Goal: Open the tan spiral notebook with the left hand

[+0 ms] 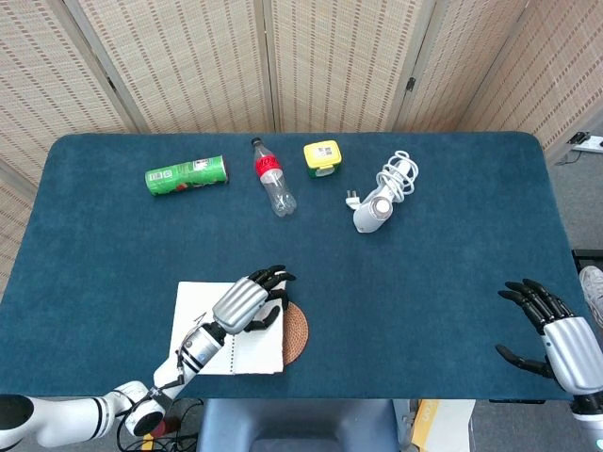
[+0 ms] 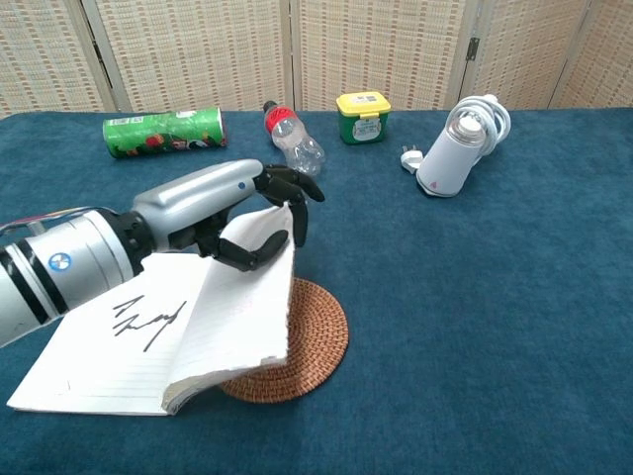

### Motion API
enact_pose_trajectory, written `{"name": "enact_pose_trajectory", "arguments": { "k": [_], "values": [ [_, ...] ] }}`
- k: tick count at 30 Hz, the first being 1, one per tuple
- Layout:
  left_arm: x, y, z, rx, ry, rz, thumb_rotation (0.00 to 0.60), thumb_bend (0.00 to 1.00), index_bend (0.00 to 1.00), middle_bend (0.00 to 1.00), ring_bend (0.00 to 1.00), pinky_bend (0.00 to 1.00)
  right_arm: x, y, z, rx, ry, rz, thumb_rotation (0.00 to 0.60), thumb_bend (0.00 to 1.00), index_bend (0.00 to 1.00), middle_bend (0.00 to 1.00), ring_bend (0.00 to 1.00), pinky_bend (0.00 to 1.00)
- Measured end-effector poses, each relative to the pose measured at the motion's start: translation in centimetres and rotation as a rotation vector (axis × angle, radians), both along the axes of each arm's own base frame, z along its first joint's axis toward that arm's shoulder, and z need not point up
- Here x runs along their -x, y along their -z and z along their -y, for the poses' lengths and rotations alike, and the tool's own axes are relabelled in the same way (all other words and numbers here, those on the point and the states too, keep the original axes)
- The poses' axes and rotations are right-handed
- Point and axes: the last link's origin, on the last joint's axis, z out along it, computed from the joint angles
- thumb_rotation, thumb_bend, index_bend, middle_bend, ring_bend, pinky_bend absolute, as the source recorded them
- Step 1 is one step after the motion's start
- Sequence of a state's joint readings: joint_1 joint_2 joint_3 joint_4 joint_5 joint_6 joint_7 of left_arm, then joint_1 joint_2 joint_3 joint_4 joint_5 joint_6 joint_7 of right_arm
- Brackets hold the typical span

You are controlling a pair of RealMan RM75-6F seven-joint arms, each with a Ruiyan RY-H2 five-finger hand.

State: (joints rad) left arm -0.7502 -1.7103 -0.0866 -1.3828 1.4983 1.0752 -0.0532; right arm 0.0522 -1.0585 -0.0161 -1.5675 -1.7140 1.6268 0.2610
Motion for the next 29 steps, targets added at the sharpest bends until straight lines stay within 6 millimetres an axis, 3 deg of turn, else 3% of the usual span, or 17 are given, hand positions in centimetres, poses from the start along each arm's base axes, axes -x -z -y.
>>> {"name": "enact_pose_trajectory", "arguments": {
  "k": [2, 4, 8, 13, 21, 26, 29],
  "values": [
    [-0.5, 0.5, 0.2, 0.008, -0.010, -0.011, 0.600, 0.36, 0.12, 0.08, 0.01, 0.23, 0.0, -0.1, 0.0, 0.001, -0.003, 0.001, 0.600, 0.19, 0.20, 0.21, 0.11, 0.22],
    [-0.9, 0.7, 0.2, 0.019, -0.027, -0.006, 0.600, 0.35, 0.07, 0.06, 0.00, 0.23, 0.0, -0.1, -0.1, 0.003, -0.005, 0.002, 0.600, 0.19, 0.20, 0.21, 0.11, 0.22],
    [-1.0, -0.1, -0.2, 0.007, -0.067, 0.023, 0.600, 0.35, 0.06, 0.06, 0.00, 0.23, 0.1, -0.2, 0.0, 0.003, -0.005, 0.002, 0.600, 0.19, 0.20, 0.21, 0.11, 0.22],
    [1.0, -2.6, -1.3, -0.052, -0.137, 0.028, 0.600, 0.35, 0.09, 0.06, 0.00, 0.23, 0.1, -0.1, 0.3, -0.011, -0.012, -0.002, 0.600, 0.19, 0.20, 0.21, 0.11, 0.22],
    [8.5, -8.7, -1.9, -0.255, -0.328, -0.020, 0.600, 0.35, 0.15, 0.06, 0.00, 0.23, 0.1, 0.3, 1.0, -0.031, -0.016, -0.007, 0.600, 0.19, 0.20, 0.21, 0.11, 0.22],
    [13.9, -12.7, -0.7, -0.388, -0.446, -0.107, 0.600, 0.35, 0.17, 0.06, 0.00, 0.23, 0.2, 0.5, 1.6, -0.046, -0.009, -0.015, 0.600, 0.19, 0.20, 0.21, 0.11, 0.22],
    [15.9, -14.6, 0.7, -0.452, -0.494, -0.141, 0.600, 0.35, 0.18, 0.06, 0.00, 0.23, 0.2, 0.6, 2.0, -0.047, -0.008, -0.019, 0.600, 0.19, 0.20, 0.21, 0.11, 0.22]
  ]
}}
